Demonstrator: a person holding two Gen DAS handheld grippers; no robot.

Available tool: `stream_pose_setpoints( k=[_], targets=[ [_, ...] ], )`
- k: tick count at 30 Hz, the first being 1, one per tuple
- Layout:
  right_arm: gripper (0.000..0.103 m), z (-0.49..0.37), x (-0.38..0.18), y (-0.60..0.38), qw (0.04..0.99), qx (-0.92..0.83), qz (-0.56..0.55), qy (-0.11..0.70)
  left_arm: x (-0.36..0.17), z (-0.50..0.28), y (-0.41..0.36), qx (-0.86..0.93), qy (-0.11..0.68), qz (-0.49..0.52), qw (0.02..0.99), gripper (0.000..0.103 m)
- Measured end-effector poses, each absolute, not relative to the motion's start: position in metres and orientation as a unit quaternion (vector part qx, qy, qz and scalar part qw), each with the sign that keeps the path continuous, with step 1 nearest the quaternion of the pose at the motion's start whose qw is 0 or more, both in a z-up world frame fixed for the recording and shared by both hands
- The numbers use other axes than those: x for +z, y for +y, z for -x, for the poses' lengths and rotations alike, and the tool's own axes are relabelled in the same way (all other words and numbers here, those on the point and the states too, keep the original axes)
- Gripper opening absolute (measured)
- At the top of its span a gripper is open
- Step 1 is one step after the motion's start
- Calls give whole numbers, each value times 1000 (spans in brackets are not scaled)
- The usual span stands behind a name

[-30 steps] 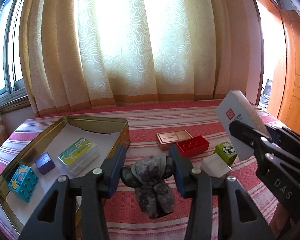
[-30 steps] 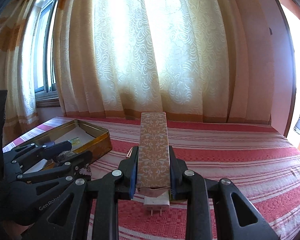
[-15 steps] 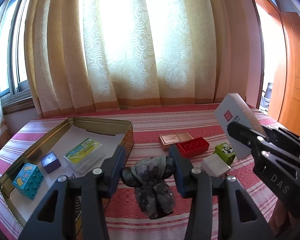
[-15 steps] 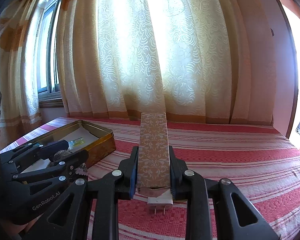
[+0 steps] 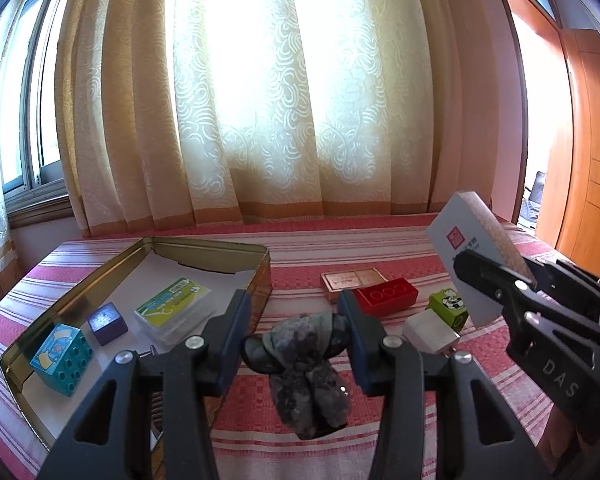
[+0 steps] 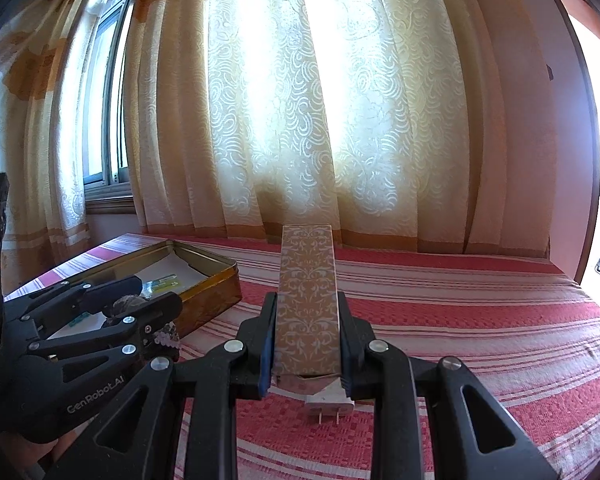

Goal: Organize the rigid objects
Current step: 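Carry the grey pouch and patterned box toward the tray with both tools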

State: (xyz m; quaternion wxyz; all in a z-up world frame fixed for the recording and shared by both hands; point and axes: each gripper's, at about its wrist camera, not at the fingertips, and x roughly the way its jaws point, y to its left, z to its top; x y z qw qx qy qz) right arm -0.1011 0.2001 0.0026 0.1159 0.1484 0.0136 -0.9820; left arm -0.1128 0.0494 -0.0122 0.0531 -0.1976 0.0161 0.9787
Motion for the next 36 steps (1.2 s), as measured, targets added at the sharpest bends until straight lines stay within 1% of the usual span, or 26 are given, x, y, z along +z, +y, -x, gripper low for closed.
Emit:
stream_pose_setpoints(
  k=[36],
  targets=[
    [28,86,4,193,135,-983,-126,19,-9,93,35,983,5,176,50,45]
  ],
)
